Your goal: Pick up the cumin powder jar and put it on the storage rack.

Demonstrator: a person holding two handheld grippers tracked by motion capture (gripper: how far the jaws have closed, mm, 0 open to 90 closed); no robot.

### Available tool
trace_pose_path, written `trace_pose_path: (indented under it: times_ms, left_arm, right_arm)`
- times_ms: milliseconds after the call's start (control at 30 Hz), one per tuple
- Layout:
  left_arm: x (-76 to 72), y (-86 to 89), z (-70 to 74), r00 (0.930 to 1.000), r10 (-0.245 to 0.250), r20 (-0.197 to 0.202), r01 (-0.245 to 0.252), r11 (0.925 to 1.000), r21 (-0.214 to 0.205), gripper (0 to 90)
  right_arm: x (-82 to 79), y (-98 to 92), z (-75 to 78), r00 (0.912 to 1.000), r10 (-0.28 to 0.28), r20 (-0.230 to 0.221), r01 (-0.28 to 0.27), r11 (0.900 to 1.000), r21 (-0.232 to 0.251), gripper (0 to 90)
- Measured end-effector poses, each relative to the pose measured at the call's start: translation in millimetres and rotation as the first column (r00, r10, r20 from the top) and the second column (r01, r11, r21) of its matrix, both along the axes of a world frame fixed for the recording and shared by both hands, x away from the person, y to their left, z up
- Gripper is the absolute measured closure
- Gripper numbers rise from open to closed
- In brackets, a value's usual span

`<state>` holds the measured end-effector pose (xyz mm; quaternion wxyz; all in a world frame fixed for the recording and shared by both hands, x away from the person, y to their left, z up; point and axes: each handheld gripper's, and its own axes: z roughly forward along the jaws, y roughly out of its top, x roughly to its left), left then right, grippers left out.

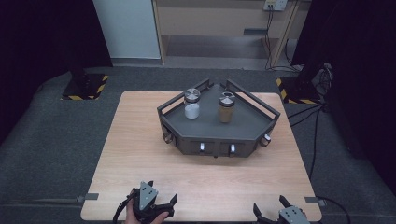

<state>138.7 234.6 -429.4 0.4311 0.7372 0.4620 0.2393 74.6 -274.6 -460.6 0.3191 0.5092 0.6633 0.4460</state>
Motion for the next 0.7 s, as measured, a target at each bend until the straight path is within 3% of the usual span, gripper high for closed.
trace_pose_path:
  times_ms: [300, 700]
  left_arm:
    - [2.2, 0.5, -0.6, 0.9998, 0.014, -0.014, -0.014, 0.9999, 0.006, 2.4]
    - [0.7, 0.0, -1.0, 1.0, 0.002, -0.001, -0.002, 1.0, -0.003, 2.4]
  right_arm:
    - [0.5, -0.2, 0.0, 1.0, 0.003, 0.001, -0.003, 0.9999, -0.012, 3.2]
    - [1.0, 0.1, -0.4, 1.0, 0.009, 0.003, -0.009, 0.9998, -0.016, 3.1]
